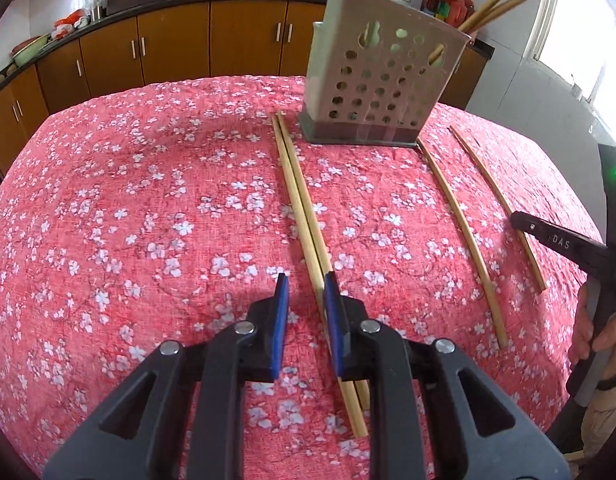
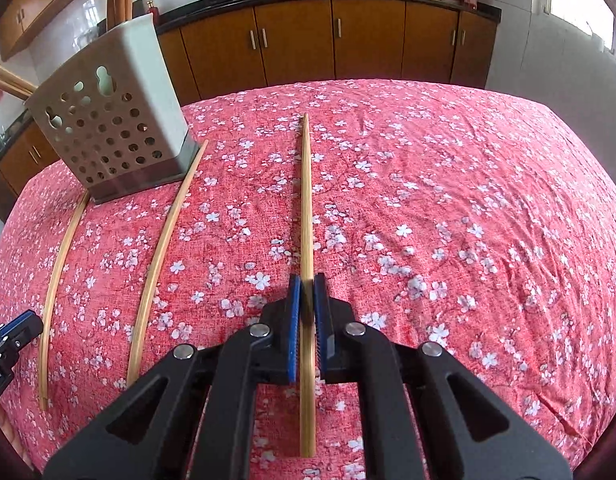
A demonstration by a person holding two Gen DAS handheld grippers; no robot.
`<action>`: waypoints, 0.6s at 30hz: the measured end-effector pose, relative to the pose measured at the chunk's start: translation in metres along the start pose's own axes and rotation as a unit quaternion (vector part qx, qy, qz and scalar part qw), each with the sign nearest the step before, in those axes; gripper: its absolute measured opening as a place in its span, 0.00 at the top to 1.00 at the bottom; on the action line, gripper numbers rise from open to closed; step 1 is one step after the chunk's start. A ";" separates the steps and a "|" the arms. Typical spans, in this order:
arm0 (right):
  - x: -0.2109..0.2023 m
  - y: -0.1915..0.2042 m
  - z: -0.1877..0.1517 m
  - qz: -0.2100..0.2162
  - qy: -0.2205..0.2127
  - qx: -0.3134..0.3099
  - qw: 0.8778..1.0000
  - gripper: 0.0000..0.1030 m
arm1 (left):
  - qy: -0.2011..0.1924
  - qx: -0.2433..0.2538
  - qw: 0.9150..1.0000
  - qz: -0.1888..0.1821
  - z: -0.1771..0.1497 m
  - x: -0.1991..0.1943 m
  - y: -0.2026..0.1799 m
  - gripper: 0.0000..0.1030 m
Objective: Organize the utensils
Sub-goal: 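Move both open tools back down to the chopsticks on the cloth, then close the right tool on a chopstick while the left tool grasps another chopstick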
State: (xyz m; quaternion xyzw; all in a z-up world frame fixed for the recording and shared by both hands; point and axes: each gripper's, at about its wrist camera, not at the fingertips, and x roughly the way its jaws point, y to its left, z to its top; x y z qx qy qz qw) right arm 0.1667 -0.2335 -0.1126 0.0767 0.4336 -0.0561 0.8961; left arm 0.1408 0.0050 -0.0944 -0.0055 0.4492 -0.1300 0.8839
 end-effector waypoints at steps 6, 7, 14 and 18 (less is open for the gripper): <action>0.001 0.009 -0.003 0.008 0.001 -0.010 1.000 0.92 | 0.003 0.011 1.000 0.019 0.000 0.005 -0.007 0.82; 0.000 0.011 -0.004 0.012 0.002 -0.013 1.000 0.92 | 0.002 0.013 1.000 0.028 0.000 0.006 -0.009 0.84; -0.001 0.035 -0.012 0.025 -0.002 -0.047 0.999 0.92 | -0.004 -0.017 0.997 0.080 0.013 0.016 0.012 0.92; 0.002 0.035 -0.011 0.018 -0.005 -0.044 0.999 0.92 | -0.004 -0.071 0.993 0.094 0.023 0.017 0.046 0.92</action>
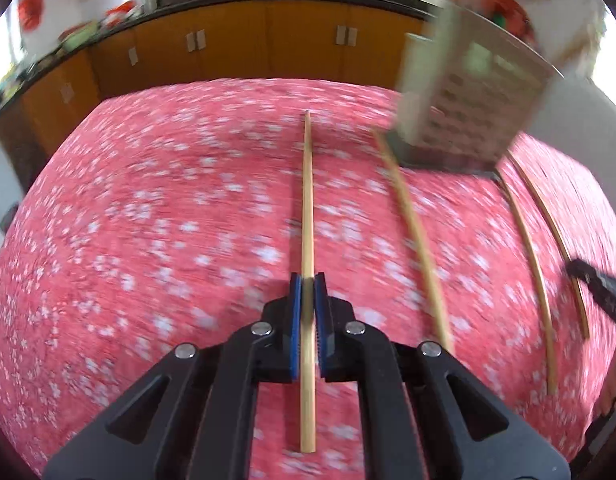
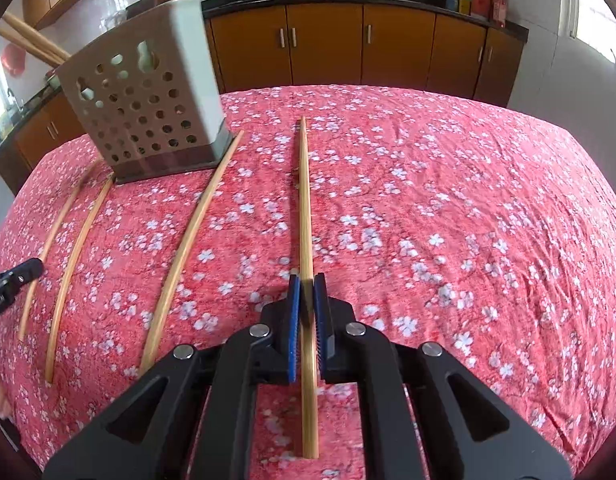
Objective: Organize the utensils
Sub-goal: 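Close the right tool on a chopstick while the left tool grasps another chopstick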
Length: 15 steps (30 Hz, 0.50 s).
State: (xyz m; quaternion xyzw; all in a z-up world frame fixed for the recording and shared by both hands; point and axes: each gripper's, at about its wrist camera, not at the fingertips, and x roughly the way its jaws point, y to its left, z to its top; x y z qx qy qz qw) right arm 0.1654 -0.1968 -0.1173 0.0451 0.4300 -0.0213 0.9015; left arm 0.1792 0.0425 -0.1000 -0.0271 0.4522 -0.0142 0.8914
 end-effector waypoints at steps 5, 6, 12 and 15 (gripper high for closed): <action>0.008 -0.012 0.013 -0.018 -0.002 0.022 1.000 0.92 | -0.006 -0.039 0.999 0.017 0.016 0.009 0.031 0.91; 0.010 -0.015 0.015 -0.020 -0.003 0.025 0.999 0.92 | -0.007 -0.040 0.999 0.015 0.018 0.011 0.034 0.91; 0.018 -0.023 0.022 -0.024 -0.016 0.018 0.999 0.92 | -0.025 -0.015 0.999 0.012 0.018 0.014 0.034 0.89; 0.018 -0.028 0.023 -0.020 -0.017 0.021 0.999 0.92 | -0.026 -0.019 0.999 0.006 0.017 0.014 0.035 0.89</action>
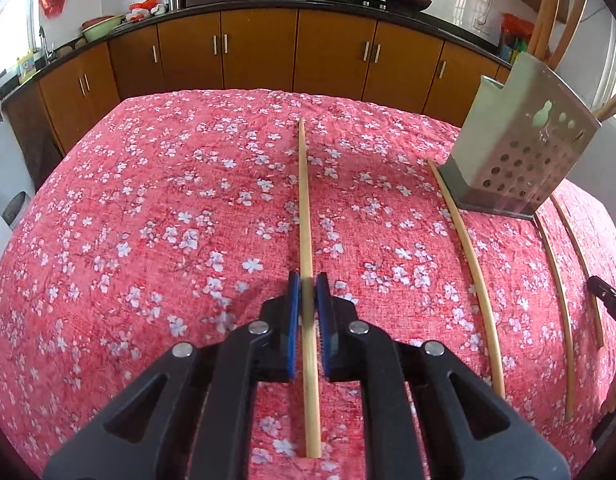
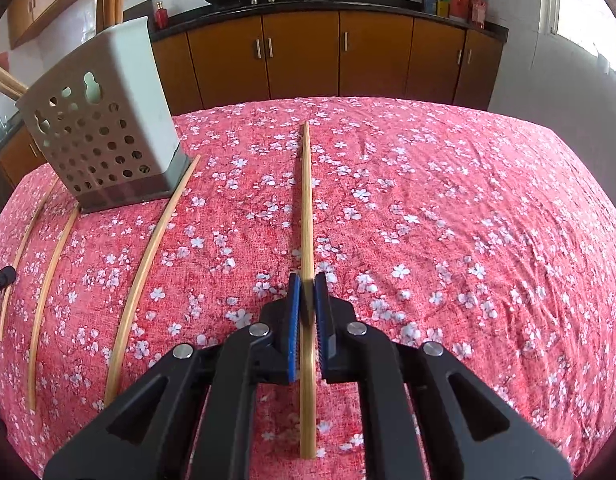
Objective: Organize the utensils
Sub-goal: 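Close the right tool on a chopstick while the left tool grasps another chopstick, then lift the held chopsticks with both tools up over the holder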
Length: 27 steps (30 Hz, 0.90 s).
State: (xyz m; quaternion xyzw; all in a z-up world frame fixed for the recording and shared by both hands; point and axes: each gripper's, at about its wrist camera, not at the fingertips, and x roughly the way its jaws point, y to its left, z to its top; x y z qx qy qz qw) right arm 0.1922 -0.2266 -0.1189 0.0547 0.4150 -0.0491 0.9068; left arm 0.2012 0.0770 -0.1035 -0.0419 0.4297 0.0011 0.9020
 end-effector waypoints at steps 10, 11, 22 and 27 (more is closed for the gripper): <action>-0.004 -0.014 -0.006 0.002 0.000 0.007 1.000 0.91 | 0.000 0.002 1.000 0.004 -0.003 -0.003 0.000 0.89; -0.003 -0.013 -0.006 0.001 0.000 0.007 1.000 0.91 | 0.000 -0.002 1.000 0.001 -0.003 -0.001 0.000 0.89; -0.004 -0.012 -0.006 0.001 0.000 0.007 1.000 0.91 | -0.001 -0.012 1.000 -0.006 -0.004 -0.006 0.005 0.89; -0.004 -0.013 -0.006 0.001 0.000 0.008 1.000 0.90 | -0.001 -0.013 1.000 -0.006 -0.004 -0.005 0.005 0.89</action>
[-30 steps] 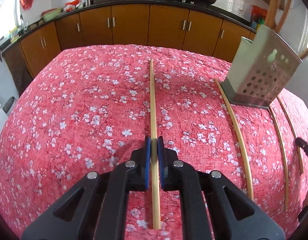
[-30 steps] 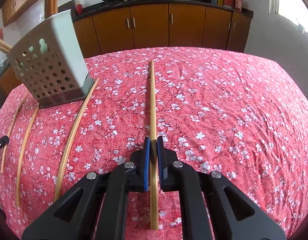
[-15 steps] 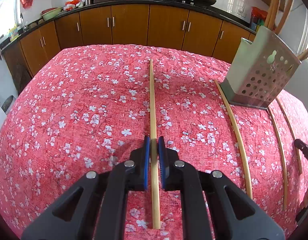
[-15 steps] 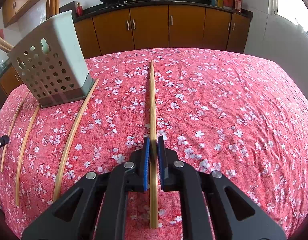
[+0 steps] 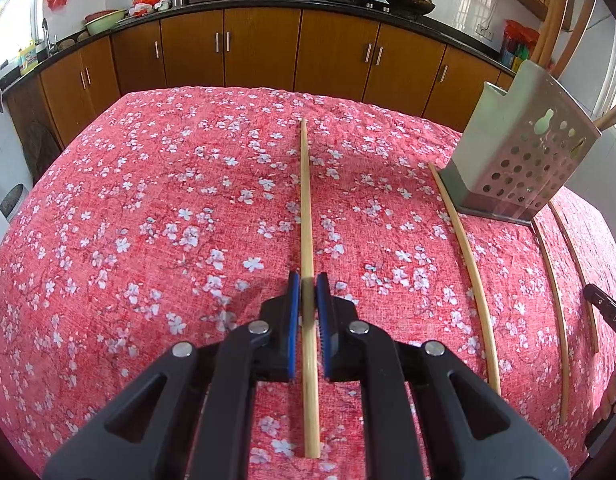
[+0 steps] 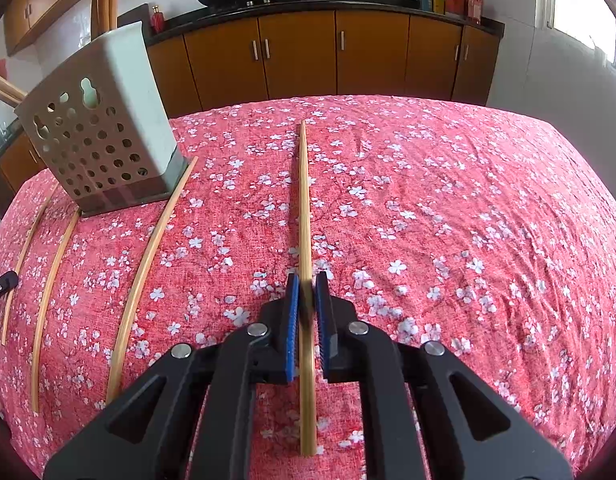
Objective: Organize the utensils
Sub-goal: 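Lift the held chopsticks with both tools up over the holder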
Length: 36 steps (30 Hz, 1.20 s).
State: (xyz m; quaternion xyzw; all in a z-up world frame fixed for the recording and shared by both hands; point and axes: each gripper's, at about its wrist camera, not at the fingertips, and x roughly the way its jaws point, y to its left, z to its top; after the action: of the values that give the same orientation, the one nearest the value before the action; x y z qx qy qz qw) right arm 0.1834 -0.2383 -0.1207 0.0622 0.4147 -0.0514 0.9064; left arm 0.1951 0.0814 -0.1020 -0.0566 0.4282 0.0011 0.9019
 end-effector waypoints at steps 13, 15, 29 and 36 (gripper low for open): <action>0.001 -0.001 0.002 0.001 0.001 0.003 1.000 0.90 | 0.000 0.000 1.000 0.000 0.001 0.001 0.001 0.89; 0.001 -0.001 0.003 0.001 0.001 0.004 1.000 0.89 | 0.000 -0.001 1.000 -0.001 0.002 0.001 0.001 0.89; -0.013 0.003 -0.012 -0.005 0.001 -0.015 1.000 0.90 | 0.004 0.041 0.999 0.025 -0.019 -0.016 -0.014 0.91; -0.034 -0.003 -0.008 -0.007 -0.017 -0.007 1.000 0.92 | -0.005 0.049 0.999 0.020 -0.021 -0.034 -0.008 0.92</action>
State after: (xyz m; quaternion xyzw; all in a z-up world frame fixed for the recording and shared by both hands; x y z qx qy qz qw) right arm 0.1546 -0.2383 -0.1002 0.0522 0.4001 -0.0563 0.9133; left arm 0.1578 0.0725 -0.0886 -0.0034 0.4243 -0.0013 0.9055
